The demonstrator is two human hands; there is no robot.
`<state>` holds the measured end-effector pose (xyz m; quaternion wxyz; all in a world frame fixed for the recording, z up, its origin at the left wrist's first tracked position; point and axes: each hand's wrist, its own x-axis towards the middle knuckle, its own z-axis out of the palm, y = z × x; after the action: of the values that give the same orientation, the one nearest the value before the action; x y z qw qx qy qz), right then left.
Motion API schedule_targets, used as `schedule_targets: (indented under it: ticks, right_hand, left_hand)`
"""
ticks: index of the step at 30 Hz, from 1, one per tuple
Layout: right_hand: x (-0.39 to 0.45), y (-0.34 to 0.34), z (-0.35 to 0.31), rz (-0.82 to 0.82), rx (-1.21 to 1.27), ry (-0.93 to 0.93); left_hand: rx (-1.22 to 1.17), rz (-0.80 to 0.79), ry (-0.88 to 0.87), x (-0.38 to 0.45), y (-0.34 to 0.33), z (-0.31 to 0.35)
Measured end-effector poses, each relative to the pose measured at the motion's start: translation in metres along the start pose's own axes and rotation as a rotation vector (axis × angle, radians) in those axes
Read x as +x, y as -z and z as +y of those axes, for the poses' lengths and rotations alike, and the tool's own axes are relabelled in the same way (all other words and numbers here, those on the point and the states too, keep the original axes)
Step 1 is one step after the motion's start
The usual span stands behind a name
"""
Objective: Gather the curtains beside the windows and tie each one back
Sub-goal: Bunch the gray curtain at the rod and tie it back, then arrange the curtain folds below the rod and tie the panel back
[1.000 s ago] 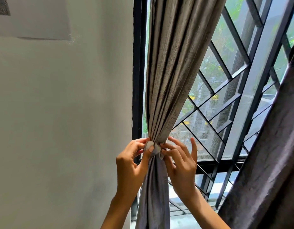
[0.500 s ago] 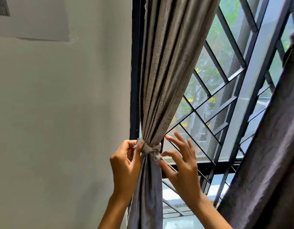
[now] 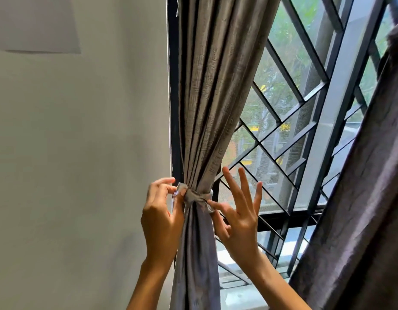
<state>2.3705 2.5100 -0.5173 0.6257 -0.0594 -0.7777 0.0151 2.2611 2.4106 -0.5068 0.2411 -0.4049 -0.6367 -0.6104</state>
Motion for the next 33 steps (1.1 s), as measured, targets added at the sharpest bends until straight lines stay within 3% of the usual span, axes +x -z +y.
schedule_targets:
  ticks: [7, 11, 15, 19, 26, 33]
  right_hand:
    - [-0.003, 0.026, 0.010, -0.201, -0.058, 0.063]
    - [-0.002, 0.023, 0.031, -0.207, -0.011, -0.050]
    - [-0.001, 0.015, 0.045, -0.167, 0.009, -0.142]
    - [-0.003, 0.016, 0.053, -0.165, 0.007, -0.160]
    - [0.010, 0.058, 0.089, -0.128, -0.142, -0.105]
    - [0.086, 0.180, 0.186, 0.084, -0.438, -0.075]
  left_hand:
    - [0.281, 0.127, -0.028, 0.025, 0.012, -0.019]
    - [0.154, 0.102, -0.025, 0.025, 0.005, -0.025]
    - [0.100, 0.033, -0.140, 0.021, -0.001, -0.022]
    - [0.087, 0.059, -0.230, 0.013, -0.014, -0.010]
    - [0.001, -0.044, -0.626, 0.017, -0.070, 0.053]
    - [-0.057, -0.057, -0.595, 0.055, -0.170, 0.155]
